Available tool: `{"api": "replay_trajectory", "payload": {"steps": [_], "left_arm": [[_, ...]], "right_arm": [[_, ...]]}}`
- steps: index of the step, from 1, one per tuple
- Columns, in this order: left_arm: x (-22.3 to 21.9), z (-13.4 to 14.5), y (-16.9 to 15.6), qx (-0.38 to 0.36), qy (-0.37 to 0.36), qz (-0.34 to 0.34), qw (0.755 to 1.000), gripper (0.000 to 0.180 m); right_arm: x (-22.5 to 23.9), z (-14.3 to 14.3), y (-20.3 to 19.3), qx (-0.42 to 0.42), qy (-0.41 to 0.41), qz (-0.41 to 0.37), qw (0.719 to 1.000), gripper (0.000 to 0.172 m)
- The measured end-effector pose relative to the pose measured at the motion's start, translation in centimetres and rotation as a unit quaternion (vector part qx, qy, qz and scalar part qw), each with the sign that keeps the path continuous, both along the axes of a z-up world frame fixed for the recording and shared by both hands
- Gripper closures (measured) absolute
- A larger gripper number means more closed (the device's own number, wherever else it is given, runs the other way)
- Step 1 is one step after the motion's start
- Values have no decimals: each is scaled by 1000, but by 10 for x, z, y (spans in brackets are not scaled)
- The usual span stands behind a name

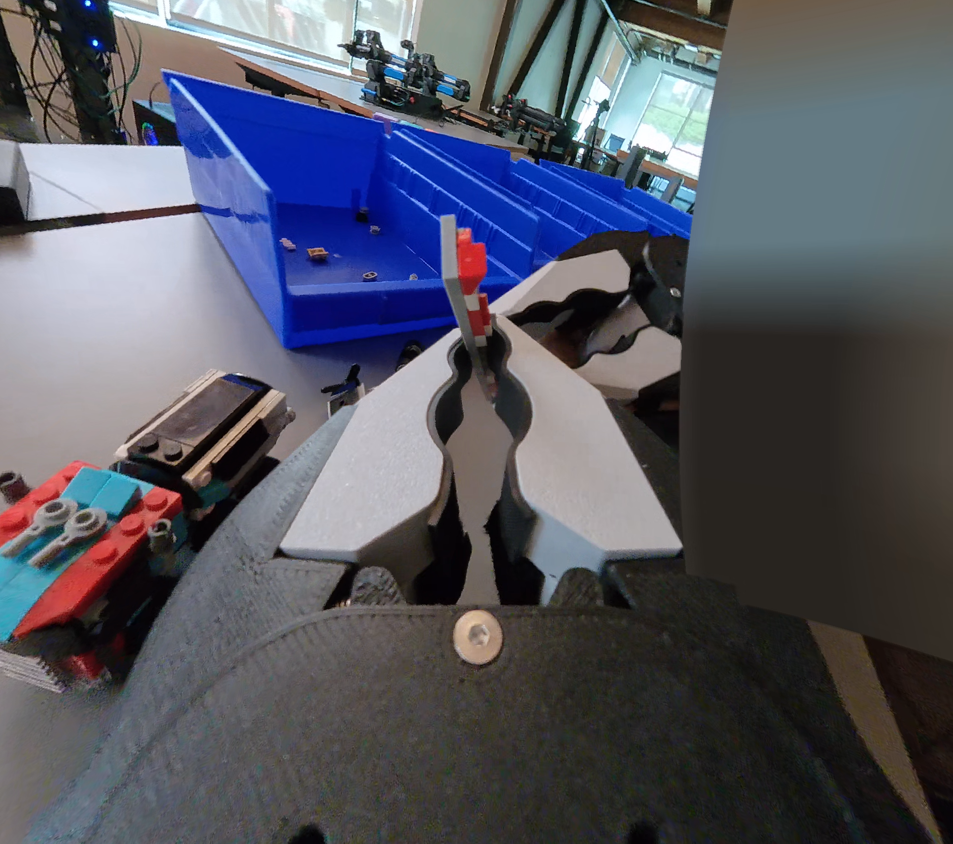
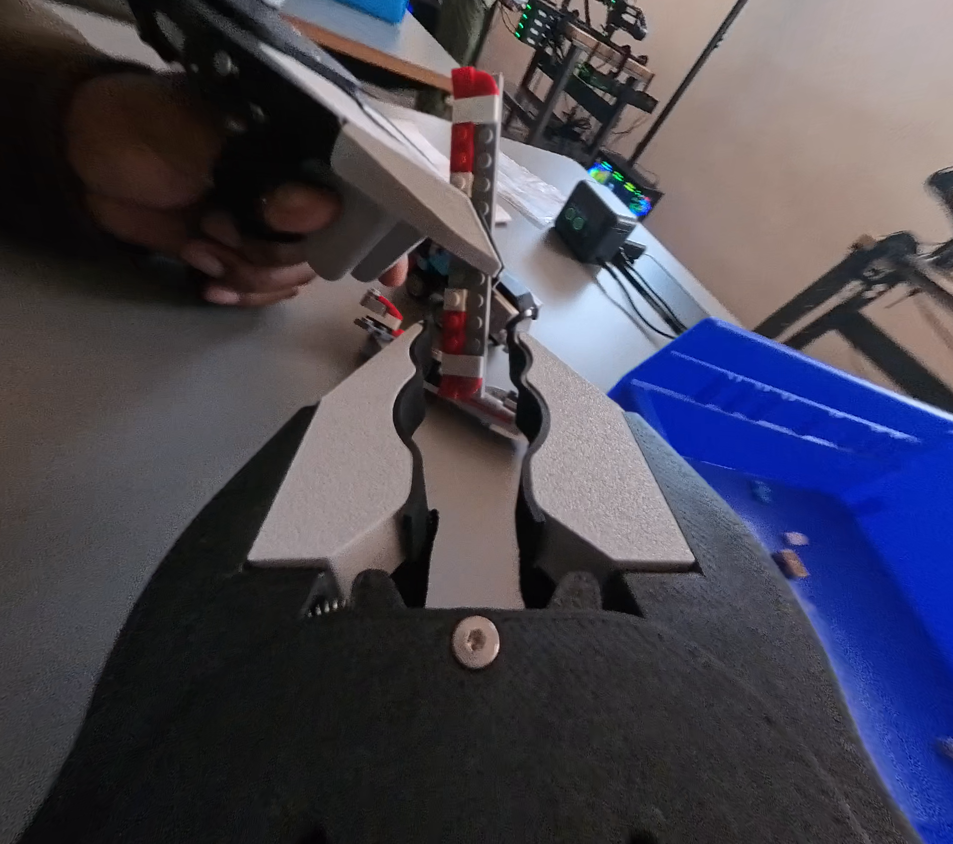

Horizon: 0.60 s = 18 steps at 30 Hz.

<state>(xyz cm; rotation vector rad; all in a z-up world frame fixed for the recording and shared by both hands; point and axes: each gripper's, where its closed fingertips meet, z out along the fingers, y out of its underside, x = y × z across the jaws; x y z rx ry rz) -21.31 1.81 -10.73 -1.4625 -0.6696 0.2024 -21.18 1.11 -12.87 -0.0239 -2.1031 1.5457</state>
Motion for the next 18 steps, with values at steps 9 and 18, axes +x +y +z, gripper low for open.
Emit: {"api": "replay_trajectory", "payload": {"steps": [9,18], "left_arm": [[4,3,4,29,-17,-18,999,172],[7,-6,11,36,-66,-50,996,172]], "right_arm": [[-2,-4,1,63,115,-38,991,154],[2,1,-1,51,120,-25,991,154]]}}
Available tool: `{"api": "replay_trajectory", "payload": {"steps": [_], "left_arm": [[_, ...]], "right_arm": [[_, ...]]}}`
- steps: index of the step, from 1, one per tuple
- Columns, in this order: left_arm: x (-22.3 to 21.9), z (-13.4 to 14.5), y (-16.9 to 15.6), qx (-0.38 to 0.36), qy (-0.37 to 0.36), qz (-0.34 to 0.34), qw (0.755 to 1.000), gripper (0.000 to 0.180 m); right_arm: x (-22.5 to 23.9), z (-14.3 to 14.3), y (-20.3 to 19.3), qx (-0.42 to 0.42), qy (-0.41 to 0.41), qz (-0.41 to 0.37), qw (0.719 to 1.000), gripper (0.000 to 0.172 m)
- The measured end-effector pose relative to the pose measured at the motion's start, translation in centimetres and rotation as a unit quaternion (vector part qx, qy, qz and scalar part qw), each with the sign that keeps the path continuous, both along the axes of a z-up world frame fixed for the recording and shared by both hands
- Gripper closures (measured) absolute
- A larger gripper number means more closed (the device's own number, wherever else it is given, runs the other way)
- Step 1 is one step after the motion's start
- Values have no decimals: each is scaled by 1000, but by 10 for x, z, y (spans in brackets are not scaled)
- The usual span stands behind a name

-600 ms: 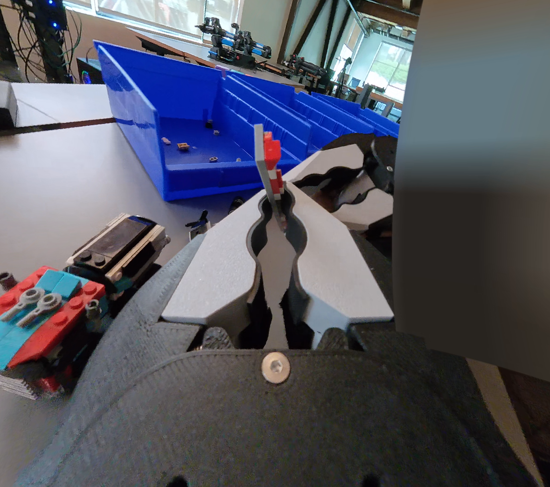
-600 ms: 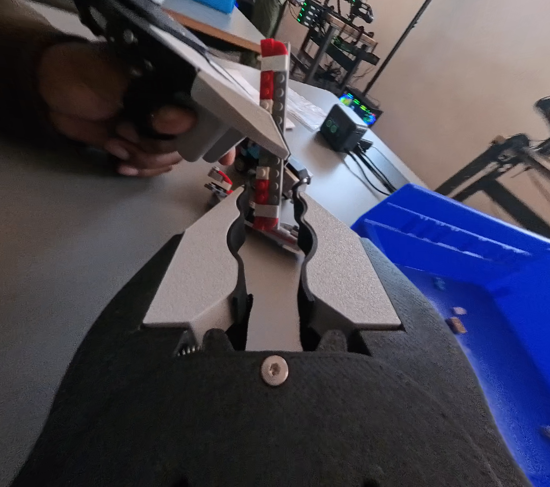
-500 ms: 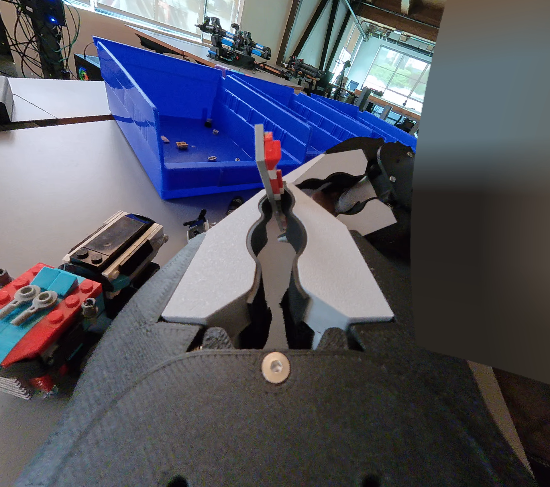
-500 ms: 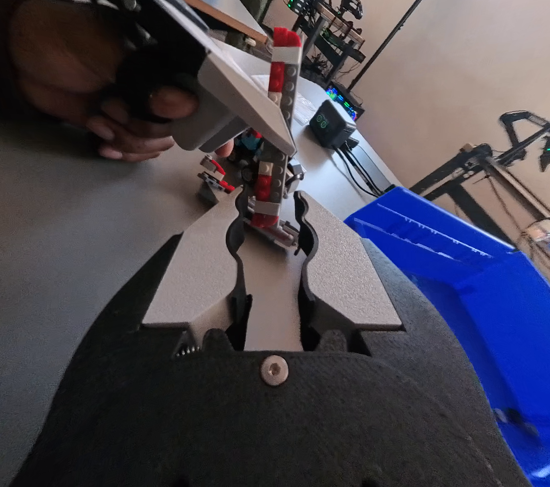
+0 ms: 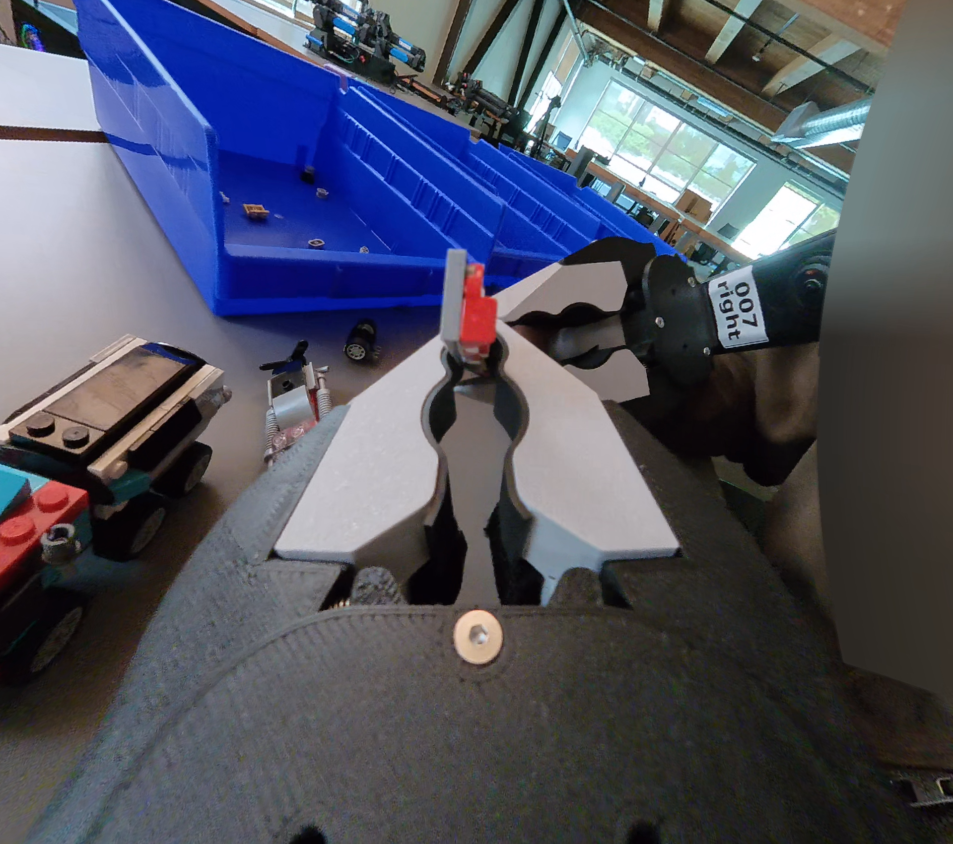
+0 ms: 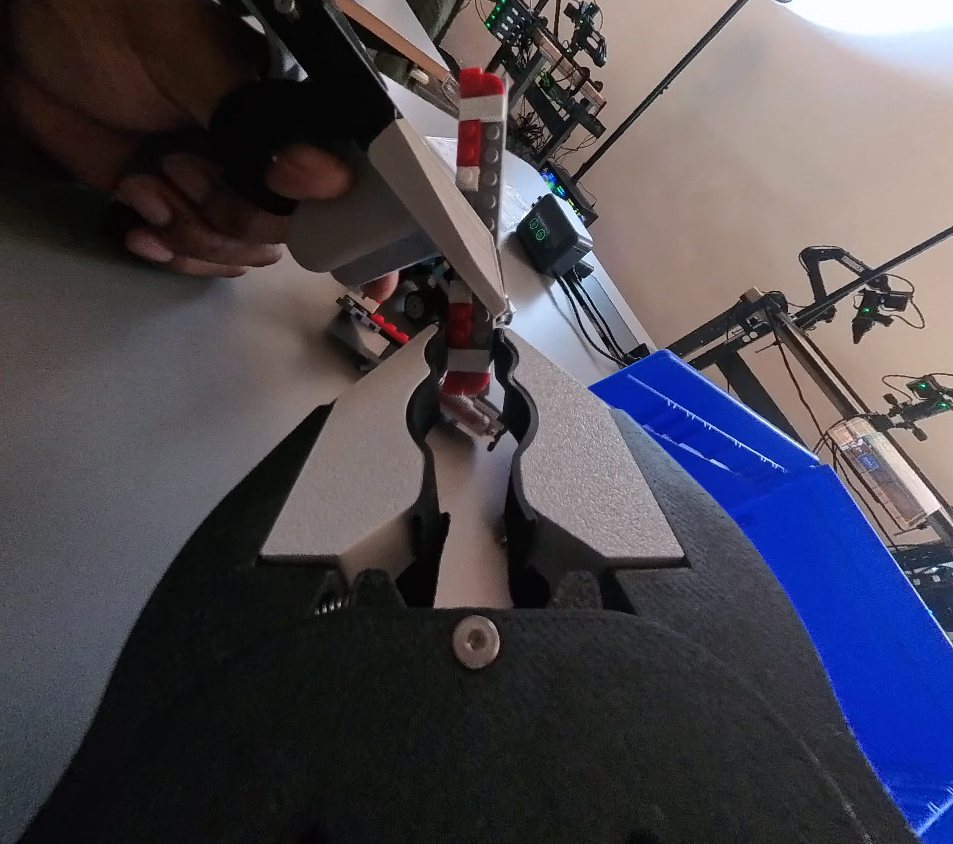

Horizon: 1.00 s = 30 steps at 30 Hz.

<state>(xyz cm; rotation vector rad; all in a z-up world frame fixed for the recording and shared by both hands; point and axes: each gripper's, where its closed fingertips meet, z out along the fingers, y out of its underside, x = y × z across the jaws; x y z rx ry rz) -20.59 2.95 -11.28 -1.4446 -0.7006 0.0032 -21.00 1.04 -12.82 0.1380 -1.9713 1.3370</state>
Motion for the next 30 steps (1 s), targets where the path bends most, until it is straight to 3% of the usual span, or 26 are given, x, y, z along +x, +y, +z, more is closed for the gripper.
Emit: {"api": "replay_trajectory", "payload": {"steps": [9,17,25,30], "left_arm": [[-7,-2,-7,-1,-8,25,1000,173],[-3,-4,-2,15,-34,-6,999,166],[-4,-7,-3,-23,-12,11,1000,173],[-7,-6,-7,-1,-30,14,999,173]], "right_arm": [[-8,-3,4,24,33,-30,999,150],[-6,-2,4,42,68,-31,996,156],[-5,-6,2,54,71,-26,996,156],[-7,-7,4,69,82,-25,994,152]]}}
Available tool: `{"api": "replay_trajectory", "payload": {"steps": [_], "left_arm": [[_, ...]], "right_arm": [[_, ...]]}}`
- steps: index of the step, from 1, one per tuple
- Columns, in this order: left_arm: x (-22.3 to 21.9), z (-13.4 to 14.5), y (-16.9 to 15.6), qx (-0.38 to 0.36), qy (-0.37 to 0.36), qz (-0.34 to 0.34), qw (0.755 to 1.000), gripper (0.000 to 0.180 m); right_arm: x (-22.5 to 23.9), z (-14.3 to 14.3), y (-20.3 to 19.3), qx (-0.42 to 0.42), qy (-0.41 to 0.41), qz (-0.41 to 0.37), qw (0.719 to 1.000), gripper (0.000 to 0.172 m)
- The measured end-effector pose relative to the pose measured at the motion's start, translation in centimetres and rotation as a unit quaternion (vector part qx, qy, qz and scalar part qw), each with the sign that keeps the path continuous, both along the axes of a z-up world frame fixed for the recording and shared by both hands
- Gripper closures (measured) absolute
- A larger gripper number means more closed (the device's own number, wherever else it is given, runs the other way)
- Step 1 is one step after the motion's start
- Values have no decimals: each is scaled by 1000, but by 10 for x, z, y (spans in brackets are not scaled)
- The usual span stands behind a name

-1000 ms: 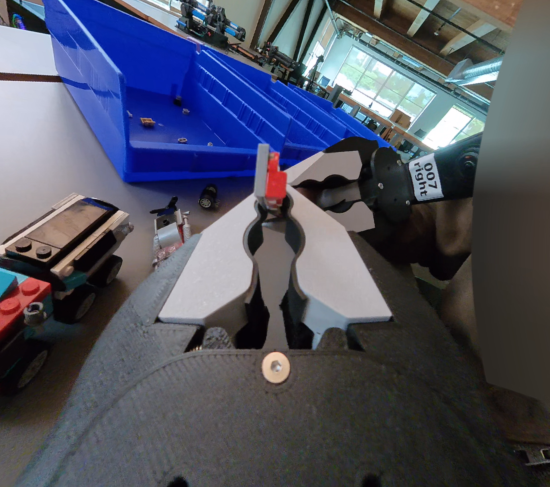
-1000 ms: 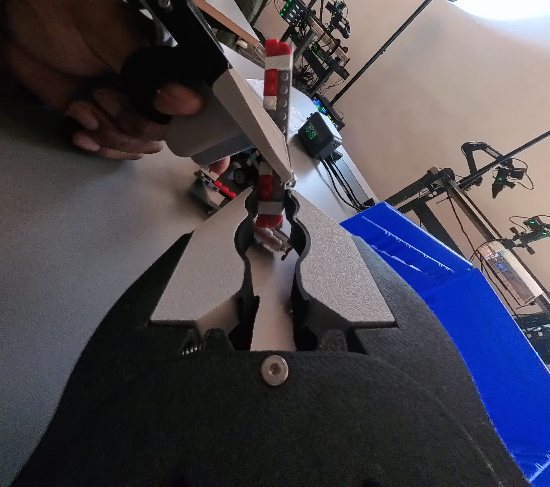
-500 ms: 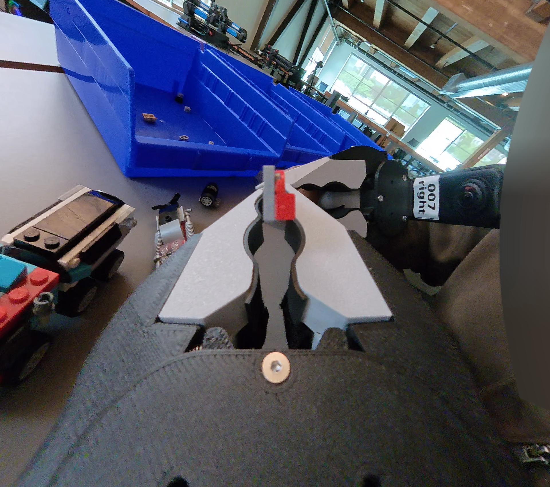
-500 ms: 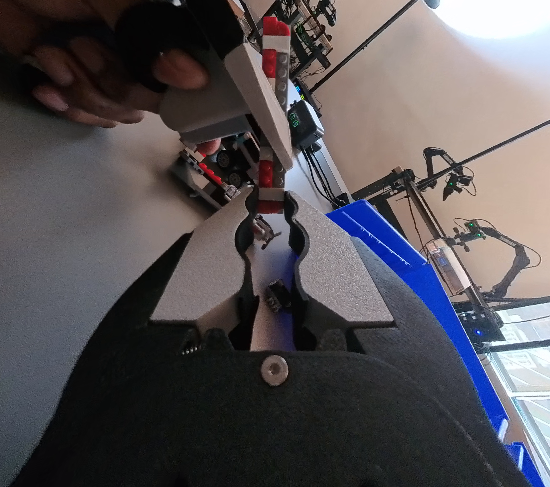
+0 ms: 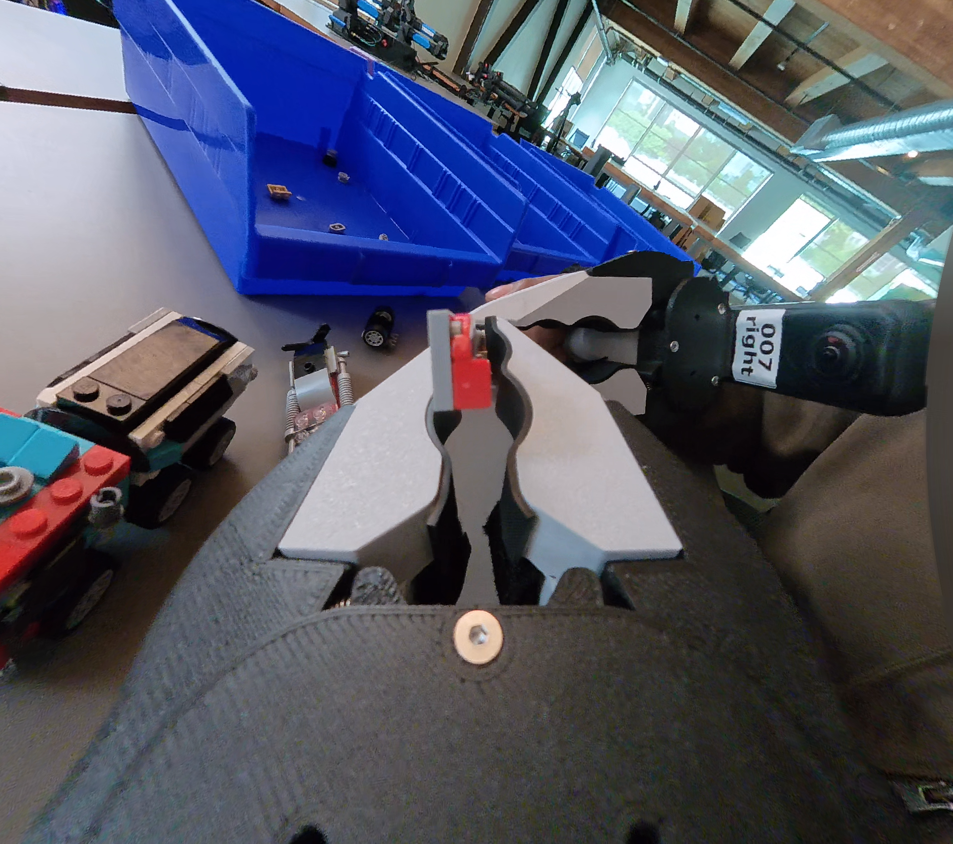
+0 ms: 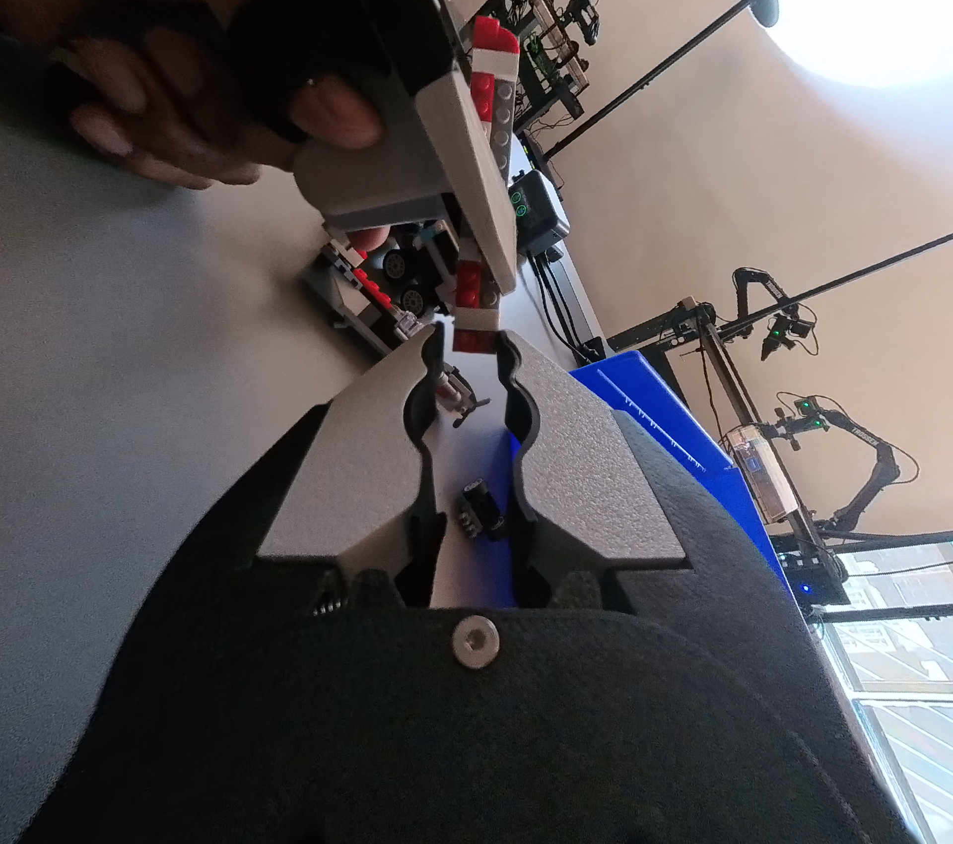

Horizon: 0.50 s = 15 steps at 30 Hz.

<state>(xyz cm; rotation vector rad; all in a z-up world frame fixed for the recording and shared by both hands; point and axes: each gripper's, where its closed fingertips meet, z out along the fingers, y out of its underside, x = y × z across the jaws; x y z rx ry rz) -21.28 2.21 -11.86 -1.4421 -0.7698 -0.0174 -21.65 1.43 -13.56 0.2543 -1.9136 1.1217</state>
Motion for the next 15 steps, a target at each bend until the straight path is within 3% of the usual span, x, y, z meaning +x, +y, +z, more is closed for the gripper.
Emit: {"api": "replay_trajectory", "payload": {"steps": [15], "left_arm": [[9,-1,5,-50,57,-48,996,172]], "right_arm": [[12,-2,3,9,-41,71,997,155]]}}
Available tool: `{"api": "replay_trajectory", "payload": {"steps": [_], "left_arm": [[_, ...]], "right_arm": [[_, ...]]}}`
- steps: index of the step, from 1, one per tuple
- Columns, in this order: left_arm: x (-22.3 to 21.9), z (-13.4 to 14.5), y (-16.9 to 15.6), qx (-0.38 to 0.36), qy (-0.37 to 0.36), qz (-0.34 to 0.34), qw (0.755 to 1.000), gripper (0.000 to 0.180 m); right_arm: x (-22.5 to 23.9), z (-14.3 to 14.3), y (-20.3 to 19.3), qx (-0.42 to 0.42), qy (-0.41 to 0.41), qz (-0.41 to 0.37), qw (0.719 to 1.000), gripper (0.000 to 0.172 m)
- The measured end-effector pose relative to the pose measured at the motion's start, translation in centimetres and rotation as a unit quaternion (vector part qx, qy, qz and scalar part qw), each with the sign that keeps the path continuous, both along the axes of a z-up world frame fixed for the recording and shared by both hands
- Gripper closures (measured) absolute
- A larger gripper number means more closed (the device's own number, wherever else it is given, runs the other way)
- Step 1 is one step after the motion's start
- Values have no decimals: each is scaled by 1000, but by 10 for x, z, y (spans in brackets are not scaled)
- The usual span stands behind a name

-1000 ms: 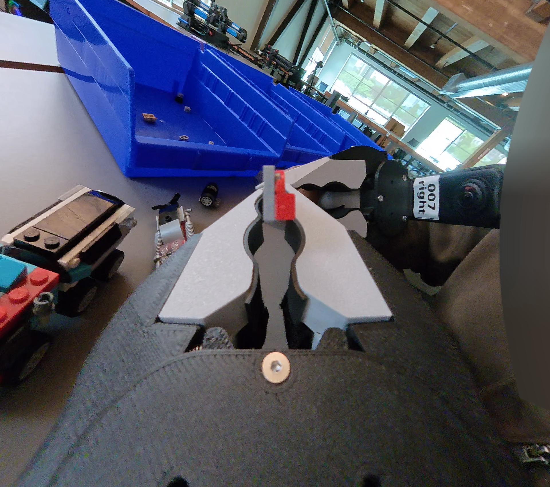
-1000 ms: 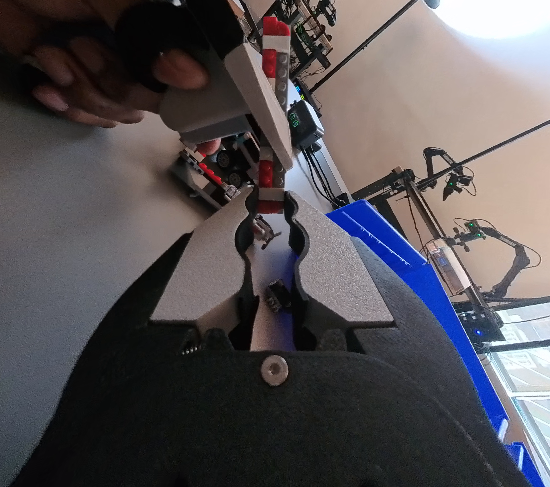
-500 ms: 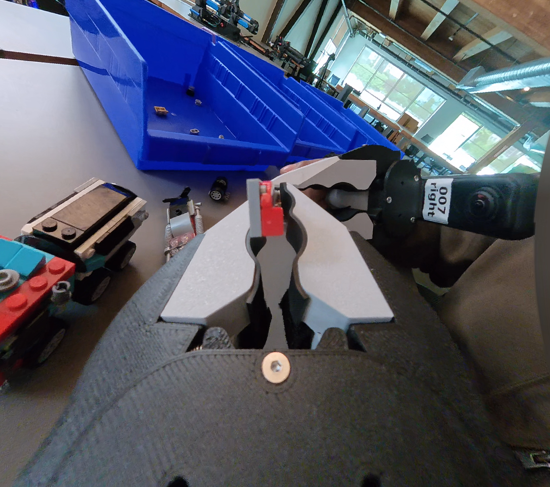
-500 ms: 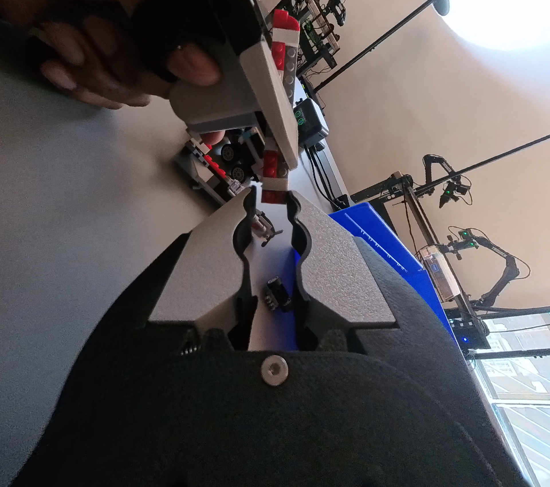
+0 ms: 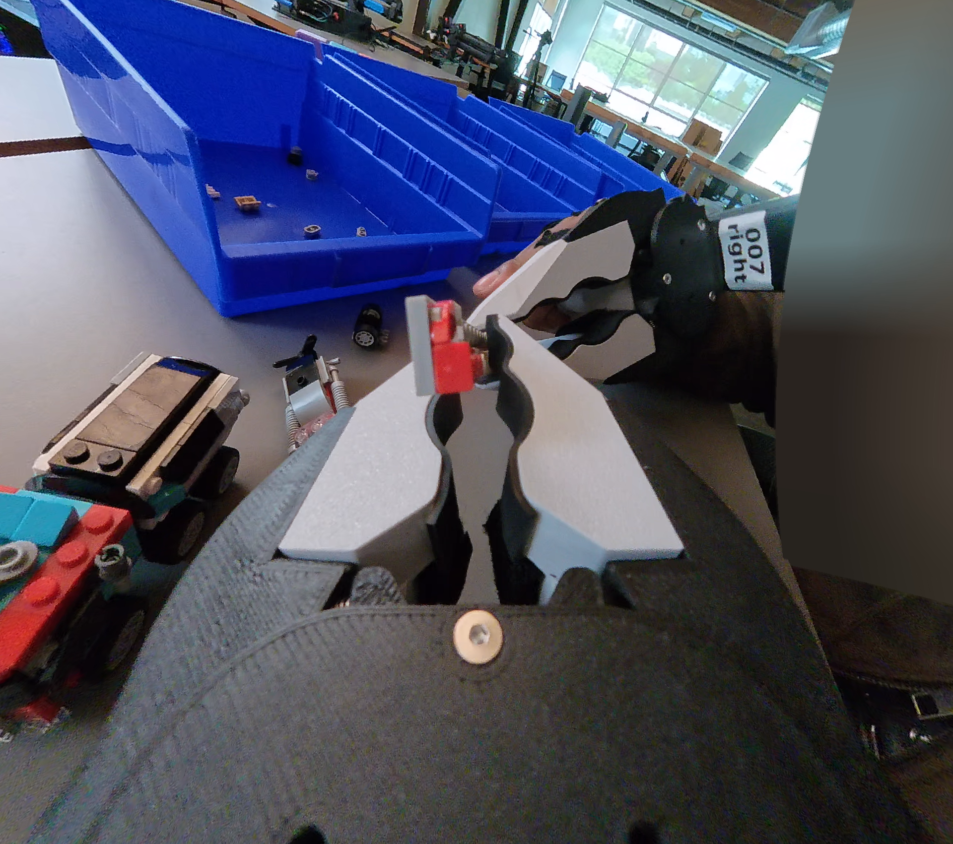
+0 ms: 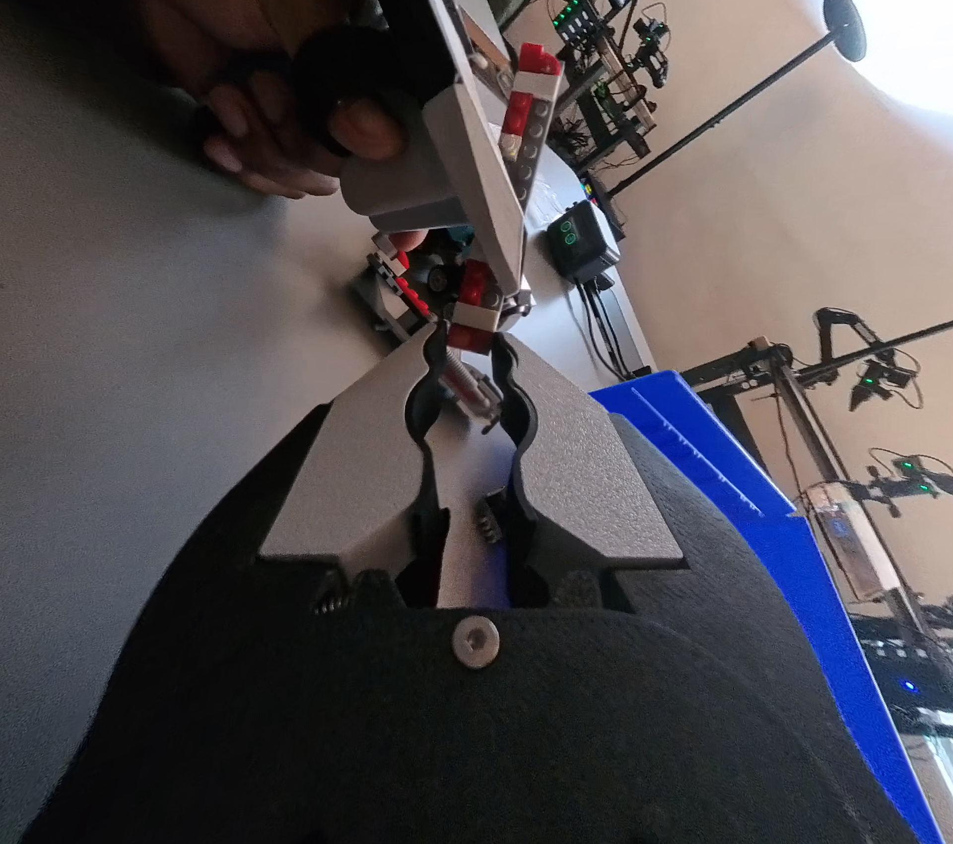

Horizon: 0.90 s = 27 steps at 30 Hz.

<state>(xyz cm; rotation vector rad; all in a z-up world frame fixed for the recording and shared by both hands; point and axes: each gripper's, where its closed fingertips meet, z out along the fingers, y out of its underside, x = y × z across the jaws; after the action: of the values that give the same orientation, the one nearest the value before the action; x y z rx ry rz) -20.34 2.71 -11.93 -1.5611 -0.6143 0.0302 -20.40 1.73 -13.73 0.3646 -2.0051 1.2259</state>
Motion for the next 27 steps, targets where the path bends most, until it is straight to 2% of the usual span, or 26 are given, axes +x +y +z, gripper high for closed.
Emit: {"api": "replay_trajectory", "payload": {"steps": [9,20,23,27], "left_arm": [[5,0,3,-9,11,-21,1000,171],[5,0,4,-2,3,-20,1000,172],[1,-1,2,5,-13,-1,1000,173],[-3,-3,2,25,-49,18,998,172]], "right_arm": [[8,-1,3,-4,-39,34,999,154],[9,0,4,-42,-134,55,989,153],[3,-2,3,-44,-106,31,993,152],[-5,4,2,-35,-3,-21,999,138]]}}
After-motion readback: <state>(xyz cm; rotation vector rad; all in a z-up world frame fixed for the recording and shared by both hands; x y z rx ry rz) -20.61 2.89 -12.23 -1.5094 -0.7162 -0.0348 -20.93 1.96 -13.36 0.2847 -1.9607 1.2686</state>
